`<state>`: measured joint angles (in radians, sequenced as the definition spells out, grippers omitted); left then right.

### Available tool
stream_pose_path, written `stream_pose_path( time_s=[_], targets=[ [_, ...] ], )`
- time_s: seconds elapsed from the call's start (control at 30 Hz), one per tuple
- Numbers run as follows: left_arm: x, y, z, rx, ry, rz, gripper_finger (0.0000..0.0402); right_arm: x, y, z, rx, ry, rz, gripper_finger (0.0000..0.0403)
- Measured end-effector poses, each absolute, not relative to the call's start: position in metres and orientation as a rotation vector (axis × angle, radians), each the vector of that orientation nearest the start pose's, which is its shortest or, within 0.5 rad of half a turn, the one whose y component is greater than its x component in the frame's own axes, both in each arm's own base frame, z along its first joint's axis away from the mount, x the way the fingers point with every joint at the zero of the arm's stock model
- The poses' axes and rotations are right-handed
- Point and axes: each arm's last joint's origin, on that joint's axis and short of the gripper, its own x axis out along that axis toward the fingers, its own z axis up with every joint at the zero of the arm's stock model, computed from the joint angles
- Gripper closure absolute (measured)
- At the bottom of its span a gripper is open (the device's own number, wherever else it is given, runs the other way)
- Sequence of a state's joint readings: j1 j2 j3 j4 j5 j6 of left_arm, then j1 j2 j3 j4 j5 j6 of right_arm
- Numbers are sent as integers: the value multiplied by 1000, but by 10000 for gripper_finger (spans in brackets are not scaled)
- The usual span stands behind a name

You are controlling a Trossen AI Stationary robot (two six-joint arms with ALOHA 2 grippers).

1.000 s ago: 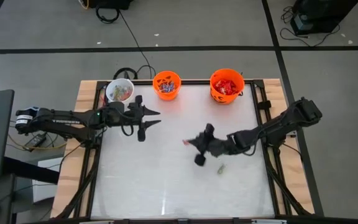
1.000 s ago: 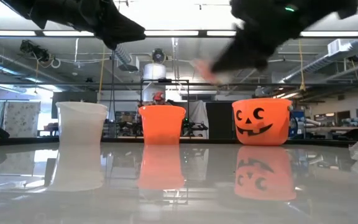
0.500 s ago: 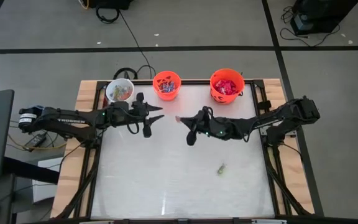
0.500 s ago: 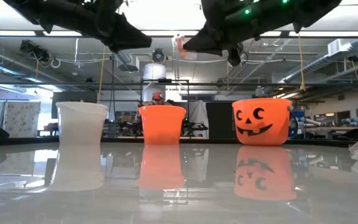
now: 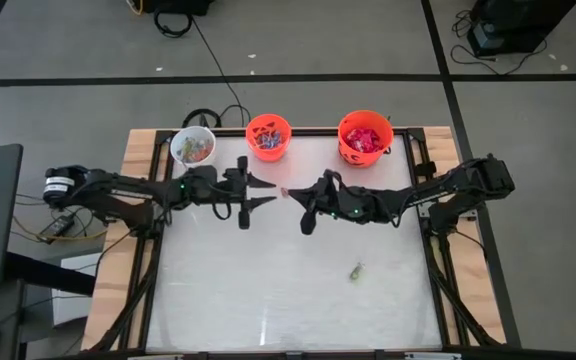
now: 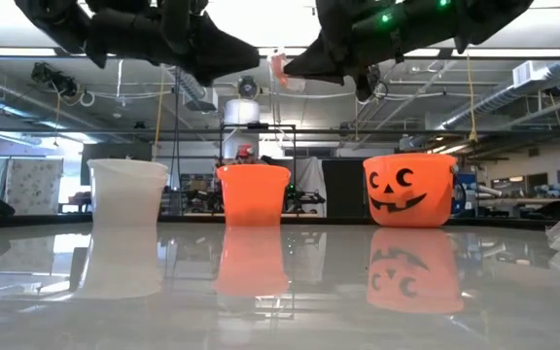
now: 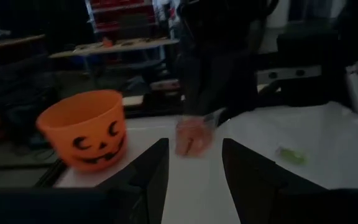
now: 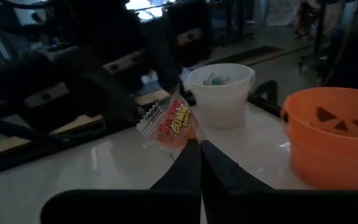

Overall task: Sort candy by brand, put in halloween buckets
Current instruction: Put the orange gummy into the white bucket

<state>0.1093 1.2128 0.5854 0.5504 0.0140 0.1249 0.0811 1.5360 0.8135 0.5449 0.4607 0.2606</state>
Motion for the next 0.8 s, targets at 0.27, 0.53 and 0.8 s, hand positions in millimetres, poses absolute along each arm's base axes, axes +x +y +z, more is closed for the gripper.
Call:
stream_pose_path(
  time_s=[0.27,0.53,0.8],
  targets=[
    [272,28,237,129,27,37,245,327,14,235,209,115,-385,400],
    [273,24,238,174,-9,-90,273,327,15,235,206,111,-378,400],
    [273,26,239,160,-11,-19,382,327,15,236,207,104,-377,399]
  ],
)
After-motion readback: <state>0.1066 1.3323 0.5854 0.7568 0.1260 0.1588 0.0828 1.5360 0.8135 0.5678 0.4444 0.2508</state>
